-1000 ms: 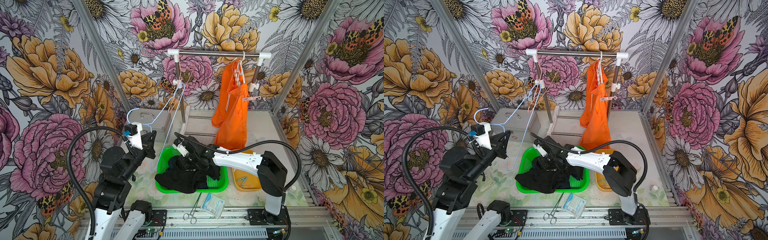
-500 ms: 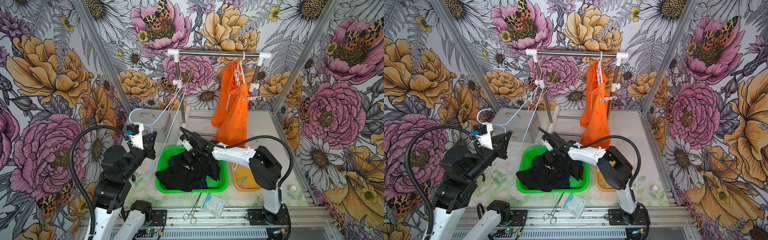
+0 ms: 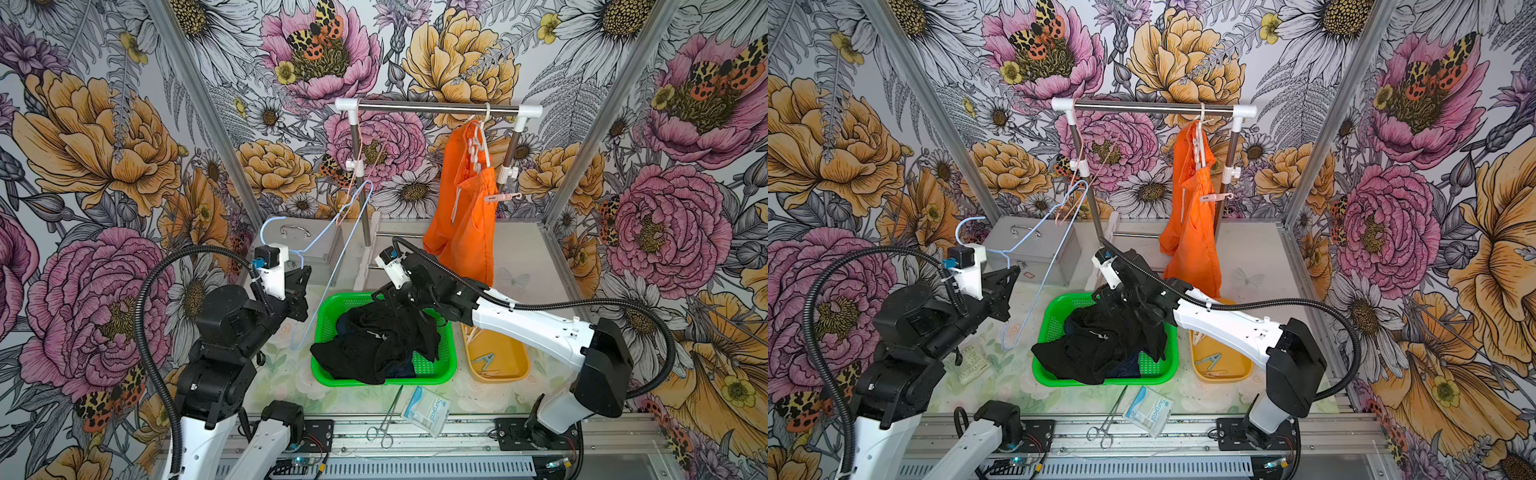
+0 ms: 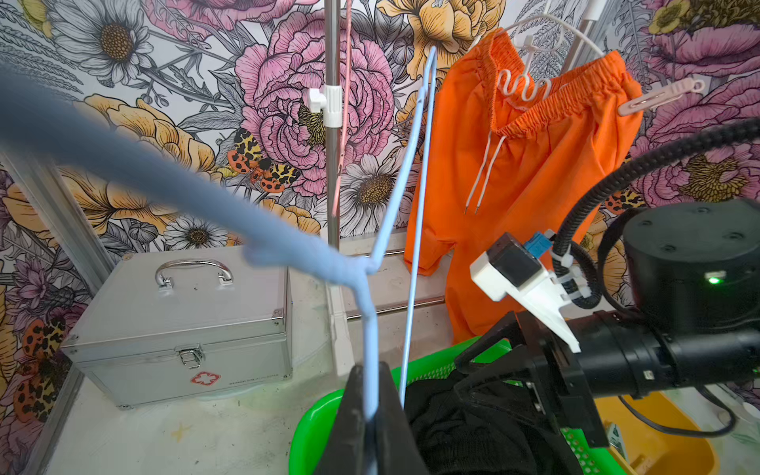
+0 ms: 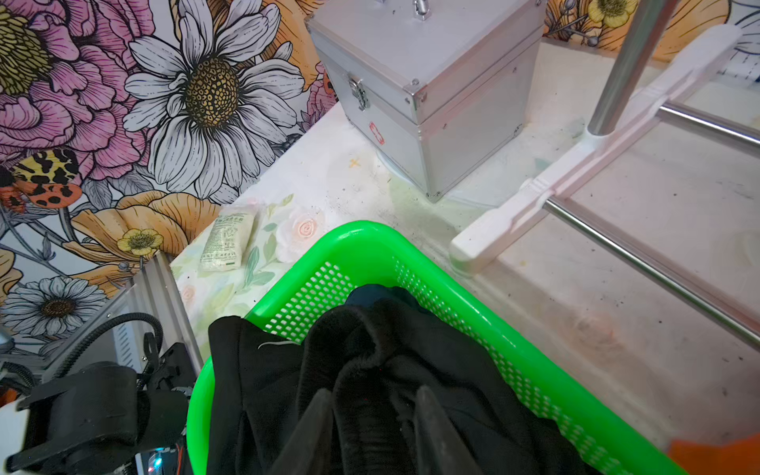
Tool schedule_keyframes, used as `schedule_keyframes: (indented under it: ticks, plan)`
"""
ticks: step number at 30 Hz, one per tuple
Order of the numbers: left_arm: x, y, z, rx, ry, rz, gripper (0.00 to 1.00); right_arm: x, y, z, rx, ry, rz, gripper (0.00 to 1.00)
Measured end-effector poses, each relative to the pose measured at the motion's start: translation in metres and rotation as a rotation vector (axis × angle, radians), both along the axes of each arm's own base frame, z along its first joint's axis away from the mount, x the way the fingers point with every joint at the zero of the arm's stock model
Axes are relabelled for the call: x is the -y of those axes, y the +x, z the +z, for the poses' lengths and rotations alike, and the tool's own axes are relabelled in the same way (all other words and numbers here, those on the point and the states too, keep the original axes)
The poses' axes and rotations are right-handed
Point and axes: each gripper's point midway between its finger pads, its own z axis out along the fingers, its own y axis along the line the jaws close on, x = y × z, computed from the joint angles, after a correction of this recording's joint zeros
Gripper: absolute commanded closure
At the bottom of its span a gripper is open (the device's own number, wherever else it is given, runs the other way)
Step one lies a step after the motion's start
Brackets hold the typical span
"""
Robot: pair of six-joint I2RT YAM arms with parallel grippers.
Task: Remove the clothespins securing shorts to the hanger
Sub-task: Place the shorts in the basket.
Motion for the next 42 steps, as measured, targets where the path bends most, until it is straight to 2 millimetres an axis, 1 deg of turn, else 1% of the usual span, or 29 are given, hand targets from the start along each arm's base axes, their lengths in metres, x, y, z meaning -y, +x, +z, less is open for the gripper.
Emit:
schedule_keyframes:
  ticks: [3,6,10,12,13,16,18,20,24,28,31,35,37,39,42]
  plan:
    - [0.0,0.0,-0.001,-0.012,0.008,-0.002,1.0,-0.001,-0.019,-0.006,-0.006,-0.027,0.026,0.66]
    - [0.001,0.003,-0.004,-0.042,0.017,-0.003,1.0,-0.009,-0.05,-0.016,-0.014,-0.064,0.084,0.66]
    - [0.001,0.005,-0.006,-0.089,0.037,-0.006,1.0,-0.013,-0.091,-0.037,-0.036,-0.119,0.165,0.65]
    - [0.001,0.005,-0.003,-0.104,0.049,-0.008,1.0,-0.011,-0.105,-0.049,-0.05,-0.151,0.192,0.65]
    - [0.0,0.005,-0.001,-0.112,0.057,-0.007,1.0,-0.009,-0.108,-0.055,-0.058,-0.165,0.198,0.65]
    - [0.0,0.007,0.005,-0.133,0.075,-0.01,1.0,-0.001,-0.11,-0.071,-0.078,-0.201,0.196,0.64]
    - [0.001,0.01,0.007,-0.149,0.087,-0.016,1.0,0.004,-0.108,-0.083,-0.09,-0.223,0.188,0.65]
    - [0.002,0.013,0.007,-0.17,0.096,-0.019,1.0,0.007,-0.1,-0.095,-0.108,-0.234,0.171,0.65]
    - [0.007,0.022,0.003,-0.217,0.106,-0.037,1.0,0.015,-0.077,-0.122,-0.153,-0.258,0.116,0.65]
    - [0.012,0.033,0.003,-0.25,0.119,-0.061,1.0,0.017,-0.06,-0.136,-0.179,-0.26,0.076,0.67]
    - [0.017,0.041,0.012,-0.246,0.126,-0.073,1.0,0.018,-0.055,-0.144,-0.201,-0.261,0.064,0.67]
    - [0.036,0.052,0.03,-0.21,0.172,-0.111,1.0,0.018,-0.053,-0.14,-0.196,-0.246,0.06,0.64]
    - [0.047,0.06,0.039,-0.194,0.204,-0.125,1.0,0.021,-0.055,-0.134,-0.188,-0.233,0.058,0.61]
    - [0.056,0.072,0.048,-0.179,0.229,-0.129,1.0,0.024,-0.056,-0.123,-0.173,-0.214,0.054,0.58]
    - [0.058,0.099,0.054,-0.177,0.262,-0.088,1.0,0.029,-0.055,-0.101,-0.141,-0.174,0.041,0.53]
